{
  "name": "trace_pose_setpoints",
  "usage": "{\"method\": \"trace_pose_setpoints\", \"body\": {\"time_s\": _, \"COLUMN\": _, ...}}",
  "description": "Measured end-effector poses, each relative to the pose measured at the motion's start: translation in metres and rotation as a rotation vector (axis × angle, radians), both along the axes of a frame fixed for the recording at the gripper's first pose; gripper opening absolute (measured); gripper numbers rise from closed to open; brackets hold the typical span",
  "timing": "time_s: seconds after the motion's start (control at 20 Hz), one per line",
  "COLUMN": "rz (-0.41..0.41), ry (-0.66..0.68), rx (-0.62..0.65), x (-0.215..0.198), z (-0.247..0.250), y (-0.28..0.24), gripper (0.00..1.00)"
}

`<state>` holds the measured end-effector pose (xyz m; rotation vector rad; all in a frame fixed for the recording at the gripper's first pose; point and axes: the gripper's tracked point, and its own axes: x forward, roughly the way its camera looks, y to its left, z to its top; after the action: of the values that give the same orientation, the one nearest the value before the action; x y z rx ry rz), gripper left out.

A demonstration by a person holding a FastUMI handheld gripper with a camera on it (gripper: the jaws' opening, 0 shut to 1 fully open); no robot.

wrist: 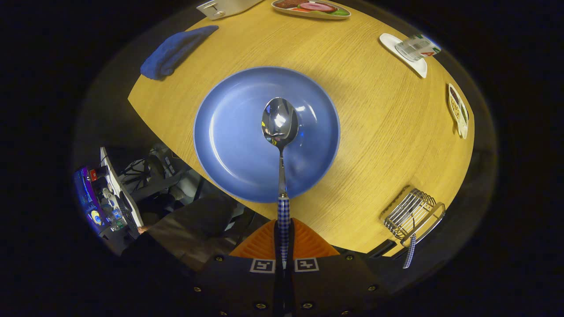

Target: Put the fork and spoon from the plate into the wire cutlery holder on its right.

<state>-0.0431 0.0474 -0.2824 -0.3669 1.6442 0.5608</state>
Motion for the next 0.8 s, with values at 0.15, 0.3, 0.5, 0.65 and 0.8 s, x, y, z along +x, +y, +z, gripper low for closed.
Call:
{"method": "trace_pose_setpoints", "body": {"time_s": 0.15, "rz": -0.003, "ry": -0.021, "rx": -0.022, "x": 0.000, "z": 0.000, "y": -0.023, "gripper": 0.02}}
{"method": "trace_pose_setpoints", "body": {"time_s": 0.3, "rz": -0.043, "ry": 0.003, "rx": -0.005, "x": -0.006, "z": 0.005, "y": -0.031, "gripper": 0.02}}
{"method": "trace_pose_setpoints", "body": {"time_s": 0.5, "rz": -0.048, "ry": 0.027, "rx": -0.027, "x": -0.015, "z": 0.010, "y": -0.061, "gripper": 0.02}}
{"method": "trace_pose_setpoints", "body": {"time_s": 0.65, "rz": -0.069, "ry": 0.051, "rx": -0.044, "x": -0.022, "z": 0.015, "y": -0.081, "gripper": 0.02}}
{"method": "trace_pose_setpoints", "body": {"time_s": 0.8, "rz": -0.090, "ry": 0.100, "rx": -0.050, "x": -0.031, "z": 0.027, "y": -0.103, "gripper": 0.02}}
